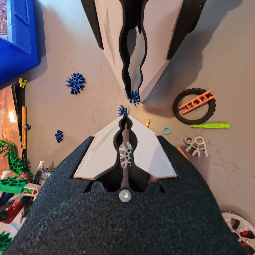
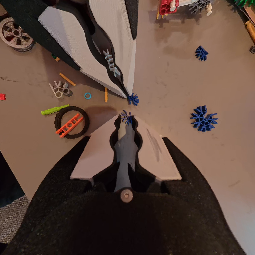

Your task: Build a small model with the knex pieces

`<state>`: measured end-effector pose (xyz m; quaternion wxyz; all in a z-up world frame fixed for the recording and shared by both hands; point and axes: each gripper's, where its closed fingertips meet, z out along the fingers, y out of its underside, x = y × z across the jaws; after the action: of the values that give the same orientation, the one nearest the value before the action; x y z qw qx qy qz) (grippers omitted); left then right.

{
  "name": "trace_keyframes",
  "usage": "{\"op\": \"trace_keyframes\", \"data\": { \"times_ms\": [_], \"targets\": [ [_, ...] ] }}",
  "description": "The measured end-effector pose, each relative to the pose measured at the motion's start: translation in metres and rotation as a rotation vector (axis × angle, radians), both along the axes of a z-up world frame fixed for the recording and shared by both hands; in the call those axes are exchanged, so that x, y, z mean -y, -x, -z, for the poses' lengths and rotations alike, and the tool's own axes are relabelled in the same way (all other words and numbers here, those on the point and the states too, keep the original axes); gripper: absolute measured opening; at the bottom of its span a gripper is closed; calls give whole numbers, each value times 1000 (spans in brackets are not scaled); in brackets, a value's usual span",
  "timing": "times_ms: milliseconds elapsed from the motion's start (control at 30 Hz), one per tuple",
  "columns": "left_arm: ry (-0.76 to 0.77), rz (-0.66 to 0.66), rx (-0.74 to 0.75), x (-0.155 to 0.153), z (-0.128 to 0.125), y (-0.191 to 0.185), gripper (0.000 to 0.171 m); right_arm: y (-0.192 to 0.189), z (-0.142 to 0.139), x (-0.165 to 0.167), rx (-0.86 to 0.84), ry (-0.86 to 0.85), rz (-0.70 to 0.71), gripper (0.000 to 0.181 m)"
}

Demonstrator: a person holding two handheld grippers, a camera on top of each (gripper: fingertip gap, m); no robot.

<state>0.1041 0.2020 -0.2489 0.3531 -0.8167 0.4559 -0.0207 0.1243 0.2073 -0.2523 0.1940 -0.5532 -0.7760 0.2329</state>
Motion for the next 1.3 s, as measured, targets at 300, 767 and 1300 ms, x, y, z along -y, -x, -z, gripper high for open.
{"op": "trace_keyframes", "data": {
  "times_ms": [300,767,1300],
  "targets": [
    [27,-2,2,7,2,13,0,9,0,-1,1,-5,-4,15],
    [19,-13,42,1,2,12,13,9,0,-1,-22,11,3,15],
    [5,-7,60,0,3,12,10,17,0,1,-56,-27,1,15]
  ]
}}
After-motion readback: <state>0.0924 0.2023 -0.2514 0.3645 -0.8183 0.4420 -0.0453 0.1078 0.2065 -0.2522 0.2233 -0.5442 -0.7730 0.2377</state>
